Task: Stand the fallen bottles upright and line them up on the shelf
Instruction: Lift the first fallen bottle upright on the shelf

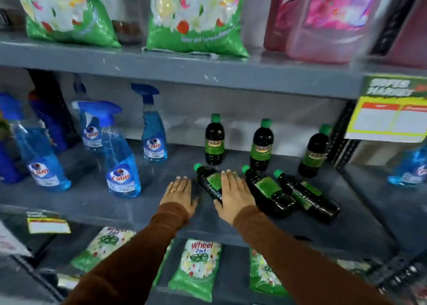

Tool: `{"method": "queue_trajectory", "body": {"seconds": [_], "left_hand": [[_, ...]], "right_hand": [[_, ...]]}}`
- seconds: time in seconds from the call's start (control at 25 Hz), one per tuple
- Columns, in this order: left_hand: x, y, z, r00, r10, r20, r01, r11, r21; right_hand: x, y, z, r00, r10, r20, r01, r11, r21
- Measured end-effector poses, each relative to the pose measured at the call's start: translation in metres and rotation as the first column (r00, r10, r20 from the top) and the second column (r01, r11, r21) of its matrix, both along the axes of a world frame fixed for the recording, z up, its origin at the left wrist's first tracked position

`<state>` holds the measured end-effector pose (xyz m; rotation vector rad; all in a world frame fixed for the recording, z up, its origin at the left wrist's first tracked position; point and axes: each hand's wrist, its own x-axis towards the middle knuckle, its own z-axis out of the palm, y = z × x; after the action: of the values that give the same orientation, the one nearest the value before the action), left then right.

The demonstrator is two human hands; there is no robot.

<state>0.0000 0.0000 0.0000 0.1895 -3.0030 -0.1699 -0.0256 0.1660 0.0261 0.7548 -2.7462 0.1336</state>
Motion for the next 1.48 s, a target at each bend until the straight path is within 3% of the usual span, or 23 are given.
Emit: {"method": "queue_trajectory", "body": {"seconds": [0.08,0.12,0.24,0.32,0.44,0.52,0.64,0.8,0.88,1.08,1.24,1.48], "left_hand": [[-0.004,-0.007,-0.012,0.978,0.034,0.205,-0.052,0.995,0.086],[-0.005,-0.010,-0.020,0.977,0.037,0.211,-0.059,0.994,0.096],[-0.006,-0.012,-0.034,0.984,0.045,0.174,-0.061,0.994,0.089],[-0.009,-0.013,-0.035,0.987,0.048,0.154,-0.061,0.995,0.081],[-0.008,-0.014,-0.036,0.990,0.045,0.133,-0.058,0.994,0.092],[-0.008,-0.015,-0.035,0.990,0.029,0.138,-0.045,0.993,0.108],[-0.007,-0.014,-0.036,0.992,0.034,0.119,-0.049,0.991,0.121],[-0.009,-0.015,-0.035,0.992,0.036,0.120,-0.050,0.992,0.117],[-0.009,-0.014,-0.034,0.992,0.028,0.124,-0.042,0.993,0.113],[-0.007,-0.013,-0.034,0.990,0.033,0.134,-0.047,0.993,0.106],[-0.006,-0.014,-0.033,0.991,0.029,0.133,-0.044,0.993,0.106],[-0.003,-0.016,-0.033,0.996,-0.015,0.088,0.006,0.995,0.103]], "right_hand": [[-0.014,-0.024,0.001,0.920,-0.173,0.353,0.168,0.985,0.046],[-0.020,-0.032,0.001,0.881,-0.248,0.403,0.237,0.968,0.077],[-0.034,-0.051,-0.003,0.883,-0.304,0.358,0.333,0.943,-0.019],[-0.042,-0.055,-0.011,0.928,-0.256,0.270,0.323,0.914,-0.246],[-0.046,-0.058,-0.024,0.933,-0.101,0.345,0.316,0.689,-0.652],[-0.044,-0.055,-0.032,0.892,0.010,0.452,0.374,0.544,-0.751],[-0.050,-0.043,-0.037,0.923,0.096,0.374,0.292,0.459,-0.839],[-0.056,-0.044,-0.029,0.940,-0.016,0.340,0.297,0.525,-0.797],[-0.054,-0.045,-0.027,0.942,-0.058,0.332,0.318,0.474,-0.821],[-0.045,-0.045,-0.032,0.937,0.119,0.330,0.268,0.363,-0.892],[-0.049,-0.057,-0.024,0.941,-0.077,0.329,0.326,0.467,-0.822],[-0.052,-0.042,-0.030,0.855,0.239,0.461,0.339,0.415,-0.844]]}}
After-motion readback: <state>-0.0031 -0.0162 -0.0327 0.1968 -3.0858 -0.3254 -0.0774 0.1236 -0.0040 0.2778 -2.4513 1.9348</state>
